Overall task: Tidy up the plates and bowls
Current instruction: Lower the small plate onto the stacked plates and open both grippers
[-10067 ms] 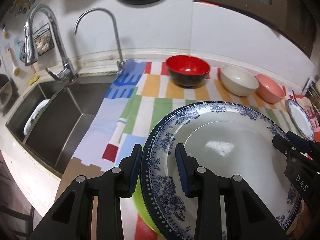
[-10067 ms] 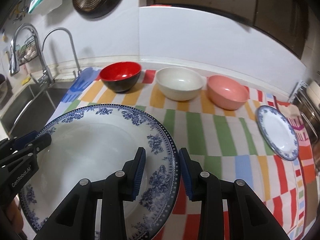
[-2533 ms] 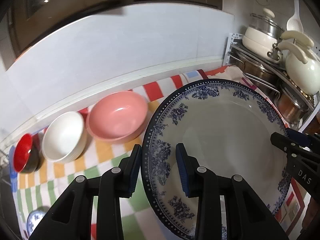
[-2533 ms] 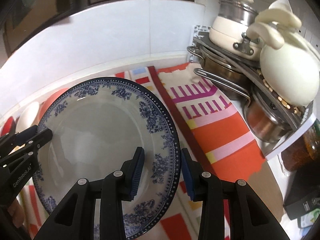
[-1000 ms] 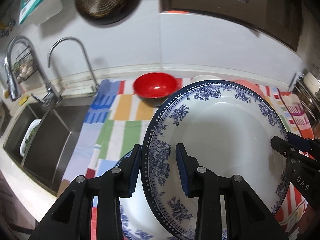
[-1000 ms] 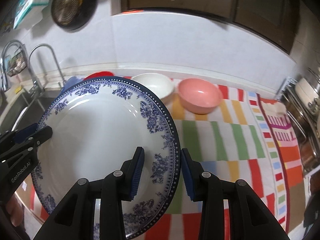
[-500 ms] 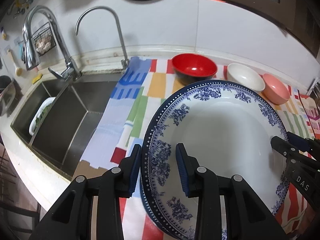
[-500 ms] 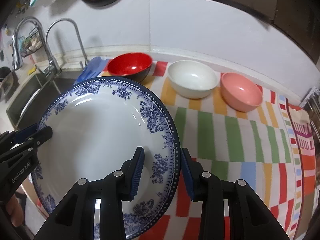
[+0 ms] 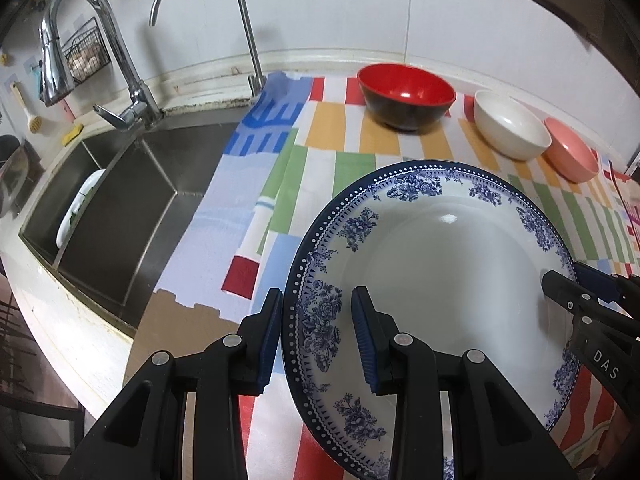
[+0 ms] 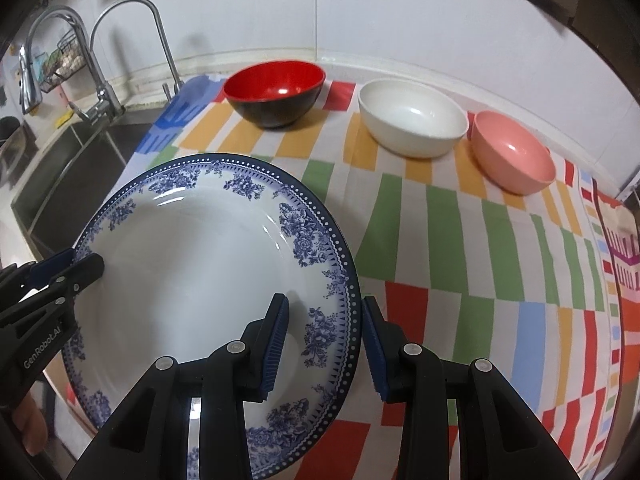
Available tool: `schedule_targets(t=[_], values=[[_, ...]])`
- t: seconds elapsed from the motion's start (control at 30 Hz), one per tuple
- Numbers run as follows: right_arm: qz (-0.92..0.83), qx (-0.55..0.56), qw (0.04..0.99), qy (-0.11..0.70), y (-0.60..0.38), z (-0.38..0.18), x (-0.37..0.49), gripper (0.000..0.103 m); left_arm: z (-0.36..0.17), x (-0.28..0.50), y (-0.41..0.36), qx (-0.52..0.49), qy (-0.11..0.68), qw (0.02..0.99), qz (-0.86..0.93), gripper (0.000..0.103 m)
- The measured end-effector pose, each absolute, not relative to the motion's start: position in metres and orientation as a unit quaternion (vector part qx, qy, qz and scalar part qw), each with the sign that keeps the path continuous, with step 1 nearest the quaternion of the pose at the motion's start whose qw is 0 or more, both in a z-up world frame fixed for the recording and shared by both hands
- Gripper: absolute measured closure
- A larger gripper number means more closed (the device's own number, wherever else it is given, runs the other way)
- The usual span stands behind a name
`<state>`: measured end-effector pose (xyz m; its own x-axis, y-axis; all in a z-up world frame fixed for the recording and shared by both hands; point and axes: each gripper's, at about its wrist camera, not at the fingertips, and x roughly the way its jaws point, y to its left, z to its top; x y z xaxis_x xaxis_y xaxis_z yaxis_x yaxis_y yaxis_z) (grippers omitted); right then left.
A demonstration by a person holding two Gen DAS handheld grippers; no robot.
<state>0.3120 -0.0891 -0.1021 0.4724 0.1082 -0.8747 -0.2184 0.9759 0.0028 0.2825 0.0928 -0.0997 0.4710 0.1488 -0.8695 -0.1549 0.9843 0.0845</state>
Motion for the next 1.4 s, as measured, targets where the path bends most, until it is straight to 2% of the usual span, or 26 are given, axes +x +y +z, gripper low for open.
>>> schedule_targets(t=[0.8, 0.9, 0.97, 1.1, 1.17, 1.23, 1.4], values=[[0.100, -0.067, 0.838, 0.532, -0.086, -0.132, 0.318, 0.064, -0.125, 0.290, 0.091, 0.005, 0.538, 0.838, 0.089, 0.068], [0.103, -0.063, 0.837, 0.534, -0.087, -0.131, 0.318, 0.064, -0.120, 0.290, 0.090, 0.002, 0.533, 0.842, 0.087, 0.064], [0.096, -0.054, 0.841, 0.529, -0.091, -0.128, 0.318, 0.064, -0.114, 0.290, 0.090, 0.005, 0.524, 0.847, 0.089, 0.055], [0.088, -0.041, 0.861, 0.499, -0.096, -0.113, 0.315, 0.064, -0.101, 0.291, 0.086, 0.010, 0.509, 0.857, 0.082, 0.049], [0.085, -0.033, 0.872, 0.481, -0.100, -0.106, 0.314, 0.059, -0.094, 0.291, 0.083, 0.012, 0.500, 0.863, 0.076, 0.048], [0.090, -0.032, 0.881, 0.464, -0.102, -0.100, 0.312, 0.048, -0.088, 0.292, 0.080, 0.017, 0.493, 0.867, 0.069, 0.048], [0.098, -0.020, 0.885, 0.454, -0.111, -0.089, 0.311, 0.048, -0.073, 0.294, 0.066, 0.026, 0.472, 0.880, 0.046, 0.048]])
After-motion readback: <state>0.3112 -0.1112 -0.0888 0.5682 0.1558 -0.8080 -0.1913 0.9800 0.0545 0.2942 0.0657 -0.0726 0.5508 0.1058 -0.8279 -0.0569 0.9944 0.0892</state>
